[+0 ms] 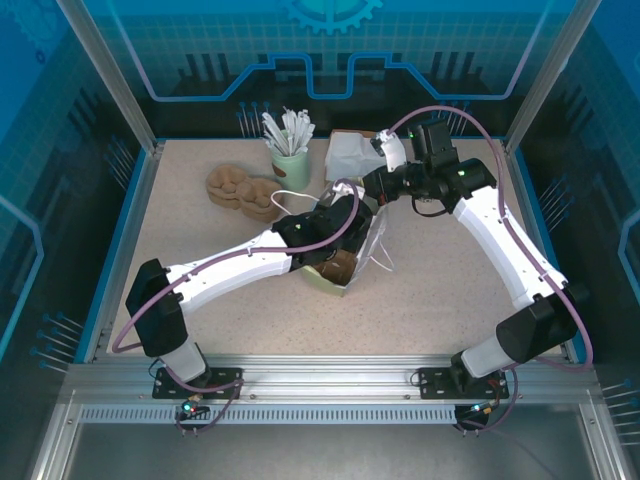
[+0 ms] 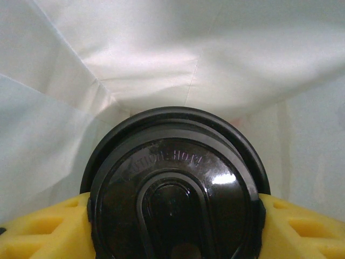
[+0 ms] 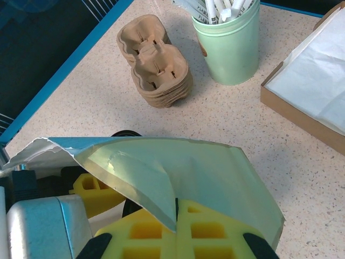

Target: Pack the takeout coffee

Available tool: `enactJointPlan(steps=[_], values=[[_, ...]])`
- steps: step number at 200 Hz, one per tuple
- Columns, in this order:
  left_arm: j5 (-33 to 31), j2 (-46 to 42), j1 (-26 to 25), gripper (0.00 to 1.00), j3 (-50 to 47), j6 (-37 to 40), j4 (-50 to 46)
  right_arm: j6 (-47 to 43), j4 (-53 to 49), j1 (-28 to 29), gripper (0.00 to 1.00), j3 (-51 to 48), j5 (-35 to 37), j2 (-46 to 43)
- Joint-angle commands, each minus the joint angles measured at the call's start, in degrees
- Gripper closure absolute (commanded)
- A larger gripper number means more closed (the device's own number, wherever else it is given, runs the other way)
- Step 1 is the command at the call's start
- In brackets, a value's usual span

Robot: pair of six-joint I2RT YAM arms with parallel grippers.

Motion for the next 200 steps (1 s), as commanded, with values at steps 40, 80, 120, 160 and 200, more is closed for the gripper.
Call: enactJointPlan(steps=[40,80,120,160,200], values=[[1.2,-0.5,-1.0,0.4,-2.2,1.5,-2.1,-0.2,2.1,1.0,1.0,2.8,-4.2,-2.4],[1.0,-2.4,-1.2,0.39,-3.2,1.0,-2.4,-0.5,1.7,1.1,1.0,3.0,-3.7,-2.6],[0.0,-1.2,-1.1,0.39,-3.5,0.9,-1.1,-0.2,2.0,1.1,1.0,2.8,-4.3,-2.9],[-0.9,-0.7,-1.0,0.39,-3.3,1.4,0.1,-0.1,1.5,1.1,1.0,2.2,-4.6,-3.7],[-2.7,0.4,-1.0,0.39,-2.0,1.7,-1.0,0.9,2.2,1.2,1.0,0.4,-5.3,-4.8]])
